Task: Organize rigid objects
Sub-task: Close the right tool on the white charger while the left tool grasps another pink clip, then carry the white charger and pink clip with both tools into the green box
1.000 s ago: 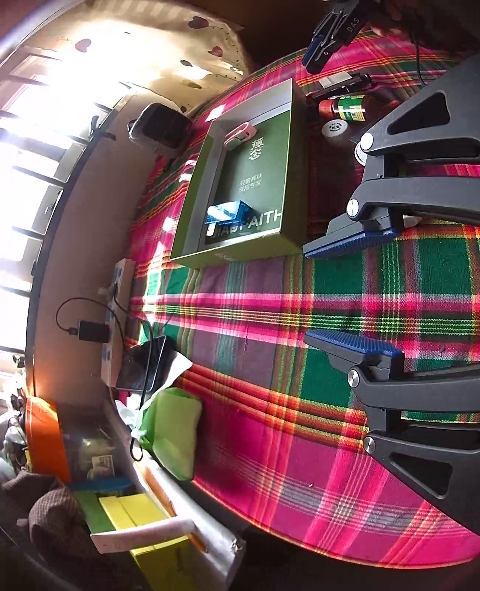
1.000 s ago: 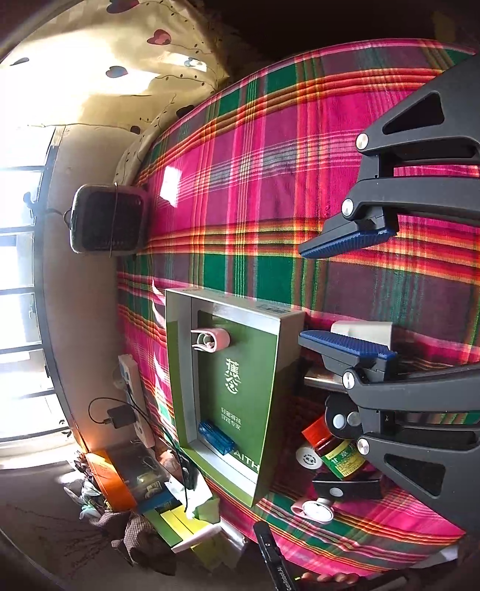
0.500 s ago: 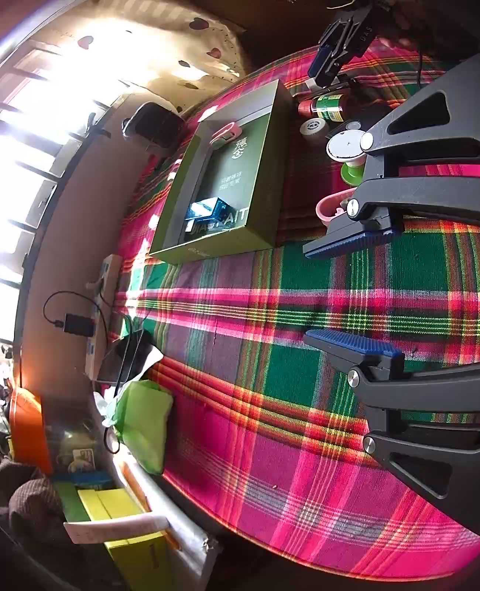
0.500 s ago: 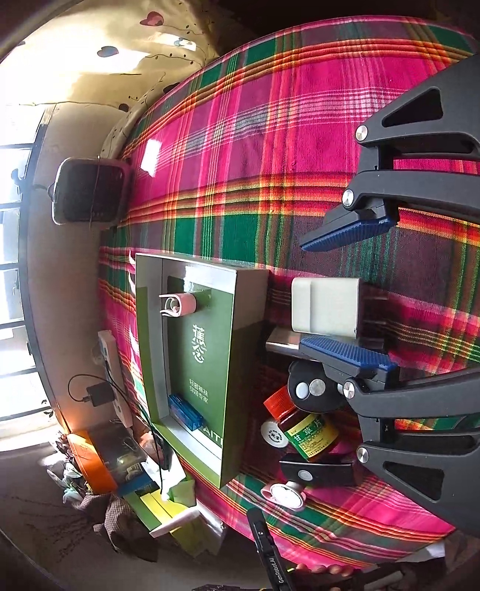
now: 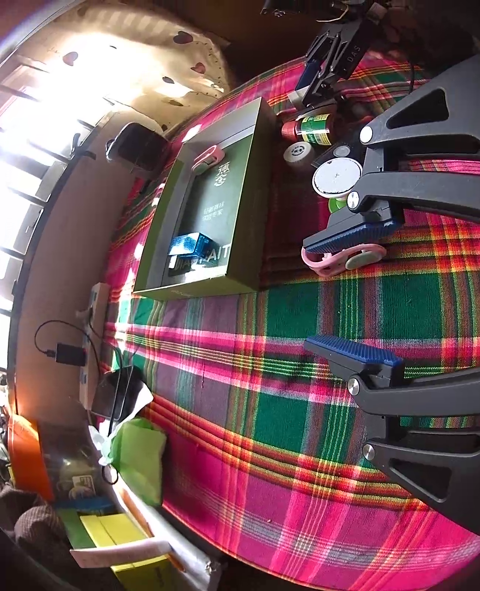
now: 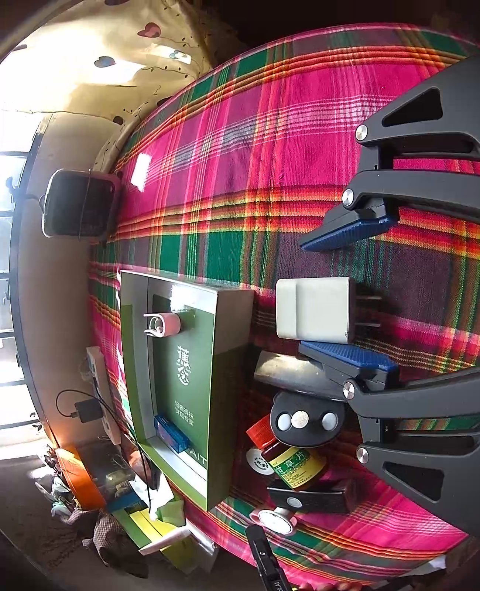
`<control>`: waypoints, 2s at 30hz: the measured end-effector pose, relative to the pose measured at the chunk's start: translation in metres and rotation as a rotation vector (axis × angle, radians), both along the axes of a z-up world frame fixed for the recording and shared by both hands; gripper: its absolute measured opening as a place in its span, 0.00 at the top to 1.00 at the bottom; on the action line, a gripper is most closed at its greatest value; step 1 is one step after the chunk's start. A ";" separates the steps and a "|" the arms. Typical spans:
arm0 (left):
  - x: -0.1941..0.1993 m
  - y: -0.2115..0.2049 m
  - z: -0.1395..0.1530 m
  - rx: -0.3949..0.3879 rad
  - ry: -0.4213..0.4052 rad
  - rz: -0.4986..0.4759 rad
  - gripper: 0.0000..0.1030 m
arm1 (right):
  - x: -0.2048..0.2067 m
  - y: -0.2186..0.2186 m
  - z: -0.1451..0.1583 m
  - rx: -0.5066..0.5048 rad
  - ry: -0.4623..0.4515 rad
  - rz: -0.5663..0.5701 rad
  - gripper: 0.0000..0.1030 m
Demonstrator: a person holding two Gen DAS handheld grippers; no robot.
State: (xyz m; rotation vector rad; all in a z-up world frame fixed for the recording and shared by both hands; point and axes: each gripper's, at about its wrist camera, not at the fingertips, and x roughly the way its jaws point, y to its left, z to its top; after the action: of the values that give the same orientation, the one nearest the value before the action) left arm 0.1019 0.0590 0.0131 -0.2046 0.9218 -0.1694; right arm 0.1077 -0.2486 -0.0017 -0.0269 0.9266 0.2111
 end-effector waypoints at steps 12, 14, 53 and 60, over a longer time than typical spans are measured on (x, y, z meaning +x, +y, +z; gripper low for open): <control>-0.003 -0.016 0.001 0.010 0.008 -0.021 0.55 | 0.001 -0.011 0.000 -0.039 -0.016 -0.033 0.66; -0.003 -0.018 0.000 0.018 0.011 -0.020 0.55 | 0.001 -0.018 0.000 -0.024 -0.014 -0.054 0.66; -0.004 -0.027 -0.008 0.189 -0.014 0.016 0.79 | 0.001 -0.025 0.000 -0.028 -0.015 -0.073 0.66; -0.004 -0.027 -0.007 0.188 -0.013 0.016 0.79 | 0.001 -0.024 0.000 -0.030 -0.015 -0.073 0.66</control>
State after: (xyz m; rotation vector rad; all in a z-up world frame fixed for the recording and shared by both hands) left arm 0.0976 0.0322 0.0061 -0.0369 0.9170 -0.0684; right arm 0.1090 -0.2728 -0.0018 -0.0223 0.9143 0.1291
